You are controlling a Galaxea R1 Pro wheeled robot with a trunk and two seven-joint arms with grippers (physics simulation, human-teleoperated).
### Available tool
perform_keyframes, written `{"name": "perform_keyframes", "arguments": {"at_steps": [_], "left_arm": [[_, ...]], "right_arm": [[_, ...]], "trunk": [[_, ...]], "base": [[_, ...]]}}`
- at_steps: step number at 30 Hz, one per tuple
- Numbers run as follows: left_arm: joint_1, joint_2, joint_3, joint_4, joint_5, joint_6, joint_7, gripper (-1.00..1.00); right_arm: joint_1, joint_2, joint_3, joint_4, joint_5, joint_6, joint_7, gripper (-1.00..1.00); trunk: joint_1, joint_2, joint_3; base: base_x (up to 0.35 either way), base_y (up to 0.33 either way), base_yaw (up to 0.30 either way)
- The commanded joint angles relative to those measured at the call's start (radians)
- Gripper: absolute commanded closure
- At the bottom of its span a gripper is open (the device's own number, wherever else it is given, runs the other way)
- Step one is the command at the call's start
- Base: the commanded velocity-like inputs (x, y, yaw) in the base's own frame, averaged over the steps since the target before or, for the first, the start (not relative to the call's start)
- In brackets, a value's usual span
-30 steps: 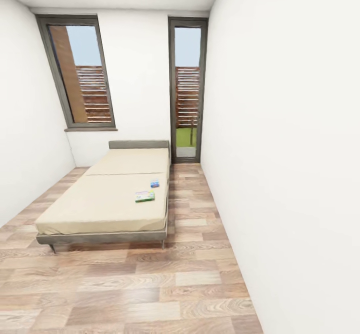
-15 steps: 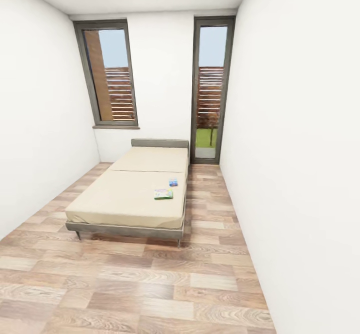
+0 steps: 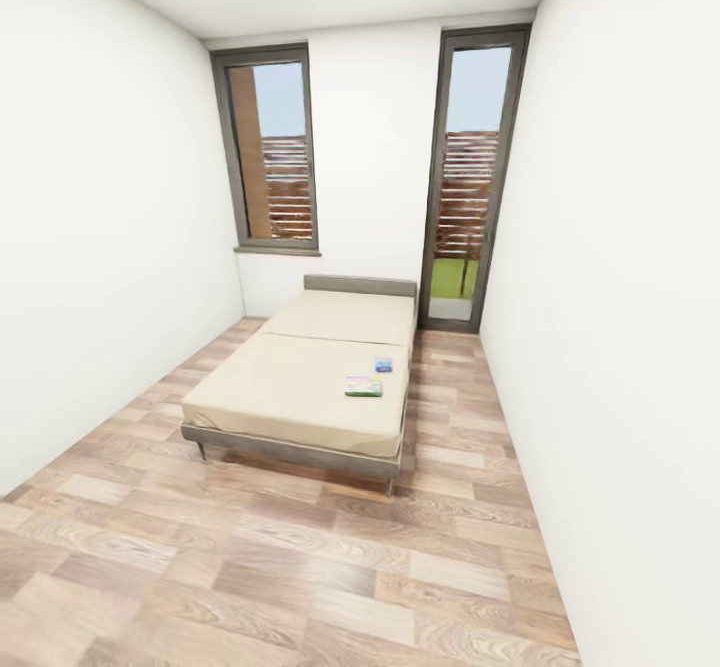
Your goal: Put all the toys in the child's room - the three board games (two on the bed and one on the table), the two jigsaw puzzles on the table, and the tennis ball on the table - inside the toy box on the table in the child's room.
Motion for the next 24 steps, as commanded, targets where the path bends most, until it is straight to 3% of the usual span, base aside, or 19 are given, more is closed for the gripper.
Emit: {"name": "perform_keyframes", "arguments": {"at_steps": [1,24], "left_arm": [[0.000,0.000,0.000,0.000,0.000,-0.003,0.000,-1.00],[0.000,-0.001,0.000,0.000,0.000,-0.005,0.000,-1.00]], "right_arm": [[0.000,0.000,0.000,0.000,-0.001,0.000,0.001,-1.00],[0.000,0.001,0.000,0.000,-0.001,0.000,0.001,-1.00]], "trunk": [[0.000,0.000,0.000],[0.000,0.000,0.000]], "base": [[0.000,0.000,0.279],[0.000,0.000,0.279]]}}
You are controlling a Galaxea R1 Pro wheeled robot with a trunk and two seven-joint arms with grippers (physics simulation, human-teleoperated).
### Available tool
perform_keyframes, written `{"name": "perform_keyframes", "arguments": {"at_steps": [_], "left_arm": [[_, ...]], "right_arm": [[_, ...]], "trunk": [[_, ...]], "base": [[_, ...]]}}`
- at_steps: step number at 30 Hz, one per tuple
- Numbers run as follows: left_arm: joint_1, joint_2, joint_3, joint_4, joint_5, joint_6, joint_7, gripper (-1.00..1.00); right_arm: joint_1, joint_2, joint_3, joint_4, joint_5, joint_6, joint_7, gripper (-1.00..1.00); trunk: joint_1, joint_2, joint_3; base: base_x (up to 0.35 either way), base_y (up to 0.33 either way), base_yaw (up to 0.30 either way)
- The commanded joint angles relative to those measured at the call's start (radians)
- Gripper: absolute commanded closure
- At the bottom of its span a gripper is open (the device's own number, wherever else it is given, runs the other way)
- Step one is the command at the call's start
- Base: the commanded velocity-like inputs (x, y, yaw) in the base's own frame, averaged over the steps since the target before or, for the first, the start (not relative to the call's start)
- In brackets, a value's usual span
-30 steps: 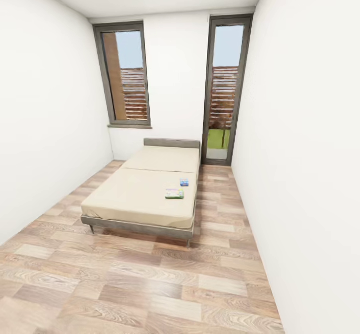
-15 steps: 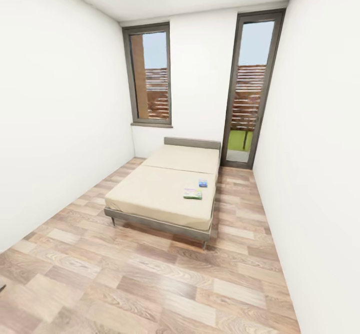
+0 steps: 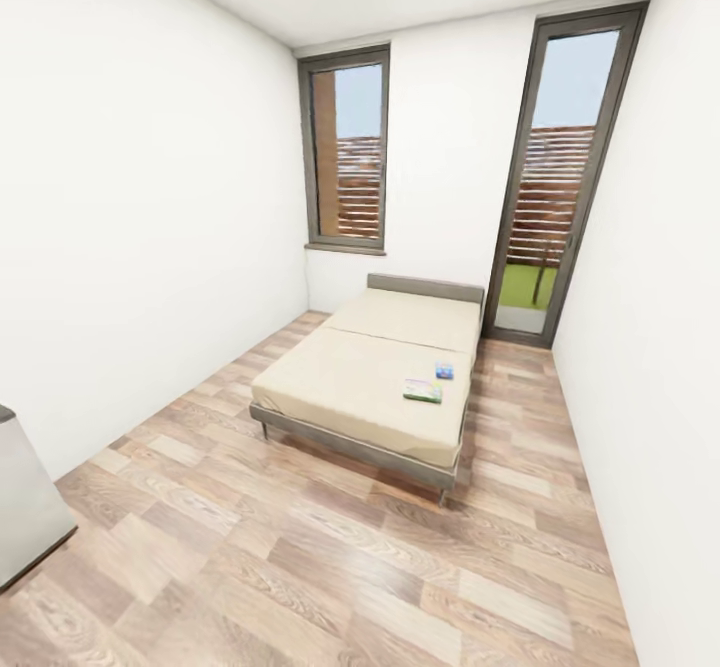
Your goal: Put all the toys in the child's room - the three board games (two on the bed and one on the table), the two jigsaw puzzles on the table, and the tennis ball on the table - inside the toy box on the table in the child's room.
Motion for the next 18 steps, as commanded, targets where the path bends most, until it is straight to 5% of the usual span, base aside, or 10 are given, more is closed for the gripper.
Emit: {"name": "perform_keyframes", "arguments": {"at_steps": [1,18], "left_arm": [[0.000,0.000,0.000,0.000,0.000,-0.003,0.000,-1.00],[0.000,0.000,0.000,0.000,0.000,-0.003,0.000,-1.00]], "right_arm": [[0.000,0.000,0.000,-0.001,-0.001,0.000,0.001,-1.00],[0.001,0.000,0.000,0.000,-0.001,0.000,0.001,-1.00]], "trunk": [[0.000,0.000,0.000],[0.000,0.000,0.000]], "base": [[0.000,0.000,0.279],[0.000,0.000,0.279]]}}
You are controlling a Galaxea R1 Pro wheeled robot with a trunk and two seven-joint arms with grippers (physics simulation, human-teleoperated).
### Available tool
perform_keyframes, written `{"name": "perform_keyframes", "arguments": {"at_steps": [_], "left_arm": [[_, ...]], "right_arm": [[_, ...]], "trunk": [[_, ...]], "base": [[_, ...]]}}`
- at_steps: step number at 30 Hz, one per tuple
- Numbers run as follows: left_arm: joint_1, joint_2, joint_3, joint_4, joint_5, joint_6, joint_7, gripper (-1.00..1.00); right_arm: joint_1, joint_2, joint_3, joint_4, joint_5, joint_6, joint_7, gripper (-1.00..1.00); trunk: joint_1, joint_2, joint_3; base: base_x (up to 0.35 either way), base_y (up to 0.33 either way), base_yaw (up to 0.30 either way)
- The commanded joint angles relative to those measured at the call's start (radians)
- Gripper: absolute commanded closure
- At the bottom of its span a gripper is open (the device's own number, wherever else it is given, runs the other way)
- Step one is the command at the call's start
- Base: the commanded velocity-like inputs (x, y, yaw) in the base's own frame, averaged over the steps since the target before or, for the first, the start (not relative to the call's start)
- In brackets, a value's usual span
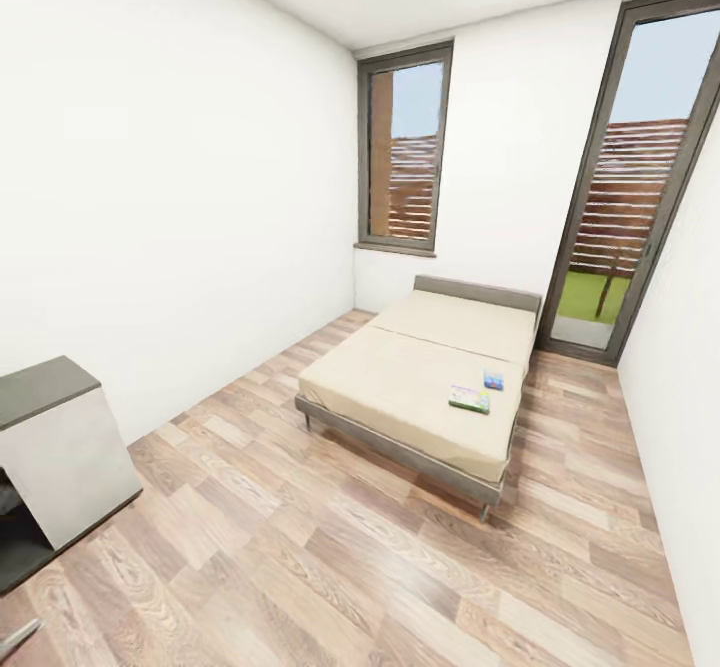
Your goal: Put all the toys in the child's room - the three board games (two on the bed and one on the table), the two jigsaw puzzles on the table, and the tennis ball on the table - inside the toy box on the table in the child's room.
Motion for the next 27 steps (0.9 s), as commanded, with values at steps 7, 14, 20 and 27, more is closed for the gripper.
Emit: {"name": "perform_keyframes", "arguments": {"at_steps": [7,14,20,27], "left_arm": [[0.000,0.000,-0.001,0.000,0.000,-0.003,0.000,-1.00],[0.000,0.000,-0.001,0.000,0.000,-0.003,0.000,-1.00],[0.000,0.000,-0.002,0.000,0.000,-0.003,0.000,-1.00],[0.000,-0.001,-0.005,0.000,-0.001,-0.002,0.000,-1.00]], "right_arm": [[0.000,0.000,0.000,0.000,-0.001,0.000,0.001,-1.00],[0.000,0.000,0.000,0.000,-0.002,0.001,0.001,-1.00],[0.000,-0.001,0.000,0.000,-0.001,0.000,0.001,-1.00],[0.000,-0.001,0.000,0.000,-0.002,0.000,0.001,-1.00]], "trunk": [[0.000,0.000,0.000],[0.000,0.000,0.000],[0.000,0.000,0.000],[0.000,0.000,0.000]], "base": [[0.000,0.000,0.279],[0.000,0.000,0.273],[0.000,0.000,0.089],[0.046,0.000,0.012]]}}
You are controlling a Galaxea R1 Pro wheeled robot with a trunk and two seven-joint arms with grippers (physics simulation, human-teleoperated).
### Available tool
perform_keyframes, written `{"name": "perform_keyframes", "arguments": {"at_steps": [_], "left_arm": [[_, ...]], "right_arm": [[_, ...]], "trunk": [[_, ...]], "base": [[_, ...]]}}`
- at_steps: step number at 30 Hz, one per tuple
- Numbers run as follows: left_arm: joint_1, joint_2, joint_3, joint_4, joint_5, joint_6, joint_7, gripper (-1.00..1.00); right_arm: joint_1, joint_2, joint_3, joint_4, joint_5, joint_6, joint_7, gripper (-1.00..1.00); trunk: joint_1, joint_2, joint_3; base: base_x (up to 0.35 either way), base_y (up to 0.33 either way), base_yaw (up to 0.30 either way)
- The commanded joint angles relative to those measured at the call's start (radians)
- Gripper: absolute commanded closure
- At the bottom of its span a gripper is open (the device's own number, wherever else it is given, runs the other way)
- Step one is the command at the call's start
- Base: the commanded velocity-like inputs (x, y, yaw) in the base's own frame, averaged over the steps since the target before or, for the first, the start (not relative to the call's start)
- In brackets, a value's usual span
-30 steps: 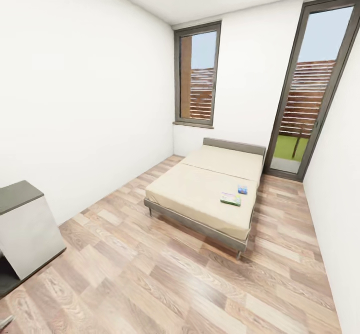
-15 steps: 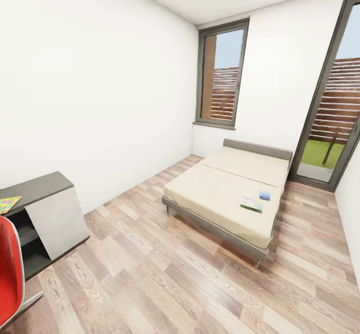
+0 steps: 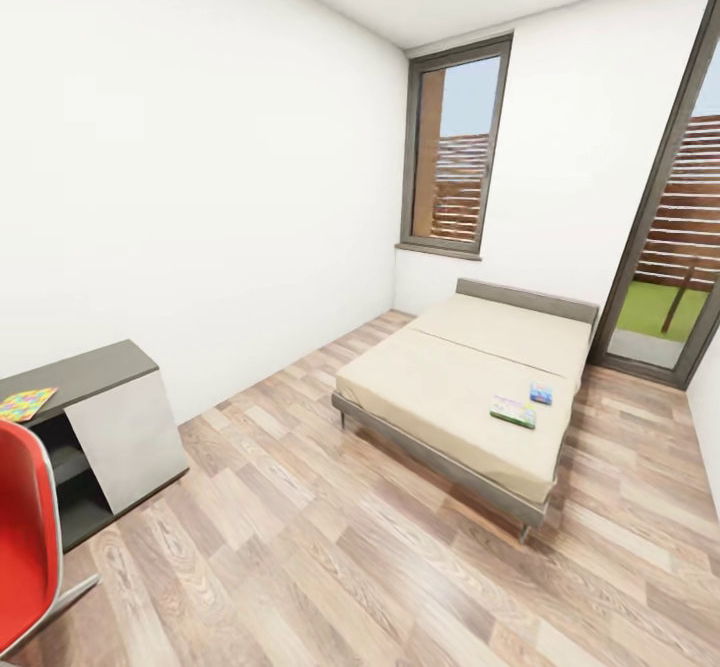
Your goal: Put all the toys in the child's room - the three board games (two on the bed and one on the table), the two jigsaw puzzles on the table, and the tennis ball on the table - inside the toy box on the table in the child's room.
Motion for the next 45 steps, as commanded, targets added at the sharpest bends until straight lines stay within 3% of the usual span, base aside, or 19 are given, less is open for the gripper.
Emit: {"name": "perform_keyframes", "arguments": {"at_steps": [1,45], "left_arm": [[0.000,0.000,-0.001,0.000,0.000,-0.003,0.000,-1.00],[-0.002,0.001,0.010,-0.012,0.002,-0.005,0.001,-1.00]], "right_arm": [[0.000,0.000,0.000,0.000,-0.001,0.000,0.001,-1.00],[0.000,-0.017,-0.002,-0.001,0.002,-0.008,0.001,-1.00]], "trunk": [[0.001,0.000,0.000],[0.001,0.000,0.000]], "base": [[0.199,0.000,0.004],[0.286,0.000,-0.019]]}}
